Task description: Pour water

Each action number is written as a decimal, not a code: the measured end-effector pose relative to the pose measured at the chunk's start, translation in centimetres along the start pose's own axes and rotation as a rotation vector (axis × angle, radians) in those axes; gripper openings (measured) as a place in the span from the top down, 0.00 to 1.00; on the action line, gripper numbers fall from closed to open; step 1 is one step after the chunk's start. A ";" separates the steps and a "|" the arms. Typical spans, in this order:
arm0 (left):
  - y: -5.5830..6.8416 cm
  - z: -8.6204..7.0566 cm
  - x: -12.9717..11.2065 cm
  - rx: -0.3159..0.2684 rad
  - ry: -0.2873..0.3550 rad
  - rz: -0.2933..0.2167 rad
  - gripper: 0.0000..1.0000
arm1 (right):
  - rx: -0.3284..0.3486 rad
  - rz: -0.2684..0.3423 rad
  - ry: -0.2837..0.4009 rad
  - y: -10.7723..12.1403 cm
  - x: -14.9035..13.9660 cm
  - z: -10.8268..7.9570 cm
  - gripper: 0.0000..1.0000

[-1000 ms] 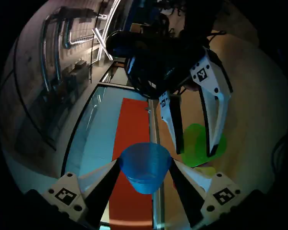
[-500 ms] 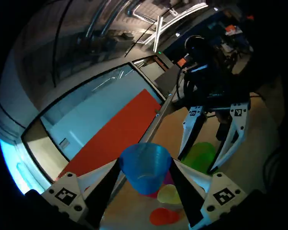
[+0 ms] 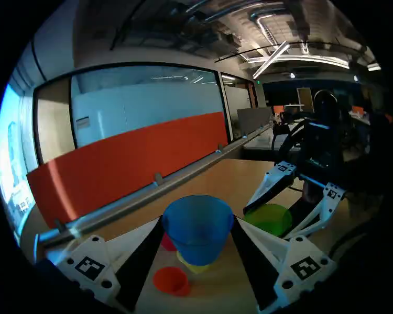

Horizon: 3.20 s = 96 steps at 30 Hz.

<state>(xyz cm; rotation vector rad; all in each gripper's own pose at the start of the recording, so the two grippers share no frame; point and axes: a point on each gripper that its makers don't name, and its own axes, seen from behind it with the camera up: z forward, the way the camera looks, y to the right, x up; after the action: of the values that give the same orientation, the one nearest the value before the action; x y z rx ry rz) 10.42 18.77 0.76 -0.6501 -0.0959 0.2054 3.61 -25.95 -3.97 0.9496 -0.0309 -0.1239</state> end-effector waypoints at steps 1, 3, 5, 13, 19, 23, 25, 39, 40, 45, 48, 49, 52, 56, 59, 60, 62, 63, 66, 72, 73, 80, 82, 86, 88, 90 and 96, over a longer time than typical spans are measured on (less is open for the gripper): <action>0.1 0.0 -0.2 -0.013 -0.006 -0.022 0.13 | 0.000 0.000 0.000 0.0 0.0 0.0 0.05; 0.3 0.0 -0.5 -0.032 -0.015 -0.055 0.13 | -0.001 0.001 0.001 0.0 0.0 0.0 0.05; 0.2 0.0 -0.7 -0.030 -0.020 -0.055 0.13 | -0.001 0.002 0.001 0.0 0.1 0.1 0.05; 0.3 -0.1 -1.1 -0.034 -0.024 -0.057 0.13 | -0.002 -0.001 0.000 -0.1 0.3 0.3 0.05; -0.2 -0.3 -0.9 -0.038 -0.011 -0.115 0.13 | -0.006 -0.001 0.001 0.0 0.4 0.3 0.05; -0.3 -0.3 -1.0 -0.044 0.001 -0.159 0.13 | -0.009 -0.001 0.003 0.0 0.6 0.2 0.05; -0.4 -0.4 -1.3 -0.043 0.001 -0.168 0.13 | -0.010 0.001 0.001 0.1 0.6 0.2 0.05; 0.1 -0.5 -5.9 -0.059 -0.091 -0.150 0.13 | -0.008 0.033 -0.081 0.8 -2.3 -0.6 0.05; 0.2 -0.4 -6.3 -0.060 -0.099 -0.143 0.13 | -0.008 0.035 -0.092 0.9 -2.6 -0.7 0.05; 1.0 -0.3 -8.4 -0.067 -0.144 -0.112 0.13 | 0.000 0.051 -0.156 1.2 -4.6 -1.0 0.05; 1.4 -0.1 -9.8 -0.073 -0.172 -0.111 0.13 | 0.004 0.060 -0.196 1.6 -5.7 -1.2 0.05; 1.5 -0.1 -10.1 -0.074 -0.178 -0.113 0.13 | 0.007 0.060 -0.210 1.6 -6.1 -1.2 0.05; 1.9 0.2 -11.1 -0.082 -0.193 -0.122 0.13 | 0.015 0.056 -0.256 1.9 -7.4 -1.4 0.05; 2.4 0.4 -12.1 -0.097 -0.210 -0.129 0.13 | 0.024 0.044 -0.325 2.3 -9.3 -1.6 0.05; 2.8 0.6 -13.0 -0.107 -0.229 -0.124 0.13 | 0.024 0.036 -0.362 2.6 -10.6 -1.8 0.05; 2.9 0.6 -13.3 -0.110 -0.234 -0.120 0.13 | 0.024 0.035 -0.370 2.7 -10.9 -1.9 0.05; 3.2 0.6 -13.8 -0.117 -0.243 -0.111 0.13 | 0.022 0.038 -0.380 3.0 -11.4 -2.0 0.05; 3.3 0.6 -14.0 -0.119 -0.247 -0.107 0.13 | 0.020 0.041 -0.383 3.2 -11.6 -2.0 0.05; 3.7 0.7 -14.6 -0.124 -0.257 -0.097 0.13 | 0.016 0.051 -0.390 3.6 -12.0 -2.1 0.05; 3.7 0.9 -15.4 -0.126 -0.271 -0.096 0.13 | 0.012 0.045 -0.408 4.1 -12.7 -2.1 0.05; 3.8 0.9 -15.6 -0.127 -0.275 -0.097 0.13 | 0.012 0.045 -0.412 4.1 -12.8 -2.1 0.05; 3.8 1.3 -17.1 -0.129 -0.309 -0.074 0.13 | 0.014 0.046 -0.442 4.3 -14.0 -2.0 0.05; 3.8 1.3 -17.4 -0.128 -0.316 -0.064 0.13 | 0.012 0.044 -0.450 4.4 -14.2 -1.9 0.05; 3.7 1.3 -18.0 -0.129 -0.330 -0.047 0.13 | 0.008 0.041 -0.464 4.6 -14.7 -1.8 0.05; 3.7 1.4 -18.2 -0.128 -0.333 -0.044 0.13 | 0.006 0.041 -0.464 4.6 -14.8 -1.8 0.05; 3.7 1.4 -18.3 -0.127 -0.334 -0.043 0.12 | 0.004 0.042 -0.465 4.7 -14.9 -1.7 0.05; 3.5 1.2 -18.4 -0.121 -0.334 -0.050 0.11 | -0.001 0.041 -0.470 4.9 -14.9 -1.8 0.05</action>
<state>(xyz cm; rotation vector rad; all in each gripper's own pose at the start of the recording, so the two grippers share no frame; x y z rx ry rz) -8.22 18.17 -0.84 -0.7284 -0.4479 0.2598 -10.60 -19.95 -0.63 0.9010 -0.4832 -0.3064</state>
